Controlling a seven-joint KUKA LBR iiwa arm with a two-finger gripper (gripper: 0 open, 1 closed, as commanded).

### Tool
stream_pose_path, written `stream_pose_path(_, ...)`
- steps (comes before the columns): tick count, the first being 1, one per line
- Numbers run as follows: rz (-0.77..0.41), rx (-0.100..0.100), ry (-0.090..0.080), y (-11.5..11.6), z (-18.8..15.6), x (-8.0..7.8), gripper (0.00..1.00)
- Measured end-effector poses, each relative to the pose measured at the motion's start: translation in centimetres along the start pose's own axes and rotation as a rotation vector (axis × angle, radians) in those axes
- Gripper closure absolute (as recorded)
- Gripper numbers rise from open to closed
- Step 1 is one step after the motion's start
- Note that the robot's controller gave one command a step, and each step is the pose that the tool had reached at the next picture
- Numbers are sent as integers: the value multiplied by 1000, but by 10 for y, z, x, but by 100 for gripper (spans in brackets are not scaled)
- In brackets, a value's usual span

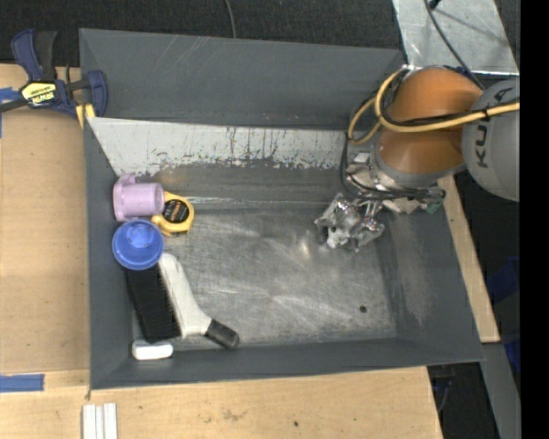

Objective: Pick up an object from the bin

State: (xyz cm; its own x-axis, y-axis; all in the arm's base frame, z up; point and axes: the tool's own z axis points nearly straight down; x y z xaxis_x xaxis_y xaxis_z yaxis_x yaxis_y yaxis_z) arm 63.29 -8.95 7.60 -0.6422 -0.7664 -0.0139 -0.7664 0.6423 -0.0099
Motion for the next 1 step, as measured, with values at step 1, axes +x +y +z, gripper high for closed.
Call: stream_pose_path(1, 3, -2, 8, -3, -86, -3, 100)
